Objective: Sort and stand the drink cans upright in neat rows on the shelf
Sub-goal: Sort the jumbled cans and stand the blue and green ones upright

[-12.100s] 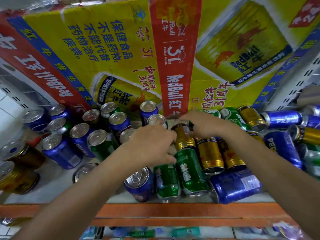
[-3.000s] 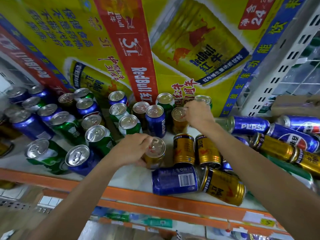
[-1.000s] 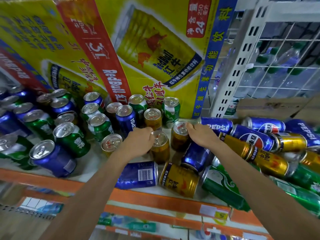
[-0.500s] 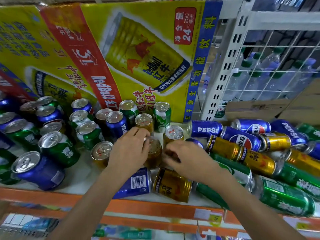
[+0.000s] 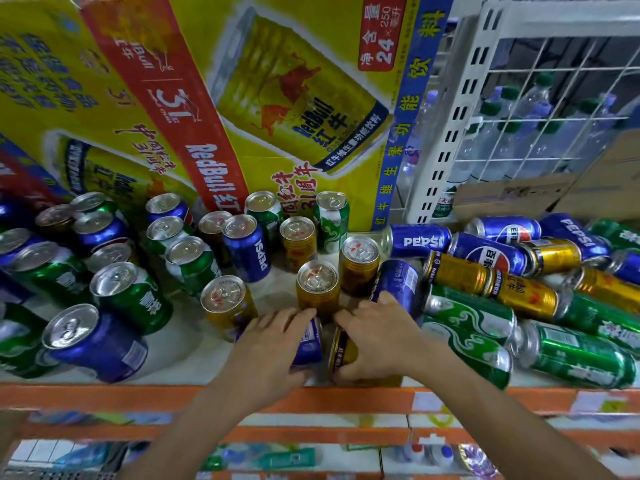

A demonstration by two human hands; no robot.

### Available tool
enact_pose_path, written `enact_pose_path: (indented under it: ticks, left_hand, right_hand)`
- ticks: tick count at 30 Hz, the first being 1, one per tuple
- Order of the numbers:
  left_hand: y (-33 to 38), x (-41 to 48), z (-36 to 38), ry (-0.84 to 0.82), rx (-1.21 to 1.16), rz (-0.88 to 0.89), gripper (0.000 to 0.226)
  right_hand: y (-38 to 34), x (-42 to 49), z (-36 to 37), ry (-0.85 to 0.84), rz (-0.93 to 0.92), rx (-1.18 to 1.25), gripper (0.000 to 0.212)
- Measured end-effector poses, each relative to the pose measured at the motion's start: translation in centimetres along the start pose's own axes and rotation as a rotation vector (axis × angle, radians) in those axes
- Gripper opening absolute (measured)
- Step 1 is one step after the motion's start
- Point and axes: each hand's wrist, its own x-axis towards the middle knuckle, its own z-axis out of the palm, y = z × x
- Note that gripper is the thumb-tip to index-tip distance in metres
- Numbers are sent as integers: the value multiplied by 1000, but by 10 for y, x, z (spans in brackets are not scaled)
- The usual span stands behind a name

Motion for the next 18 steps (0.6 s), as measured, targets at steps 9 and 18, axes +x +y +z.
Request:
enact_pose_path:
  ticks: [9,18]
  left_hand:
    - [-3,-5,8,160,-123,-45,76]
    - [-15,-20,-6,161,-287,-103,76]
  right_hand:
    - [-6,-8,0,95,165,242,78]
    - [-23,-12,7,210,290,285,83]
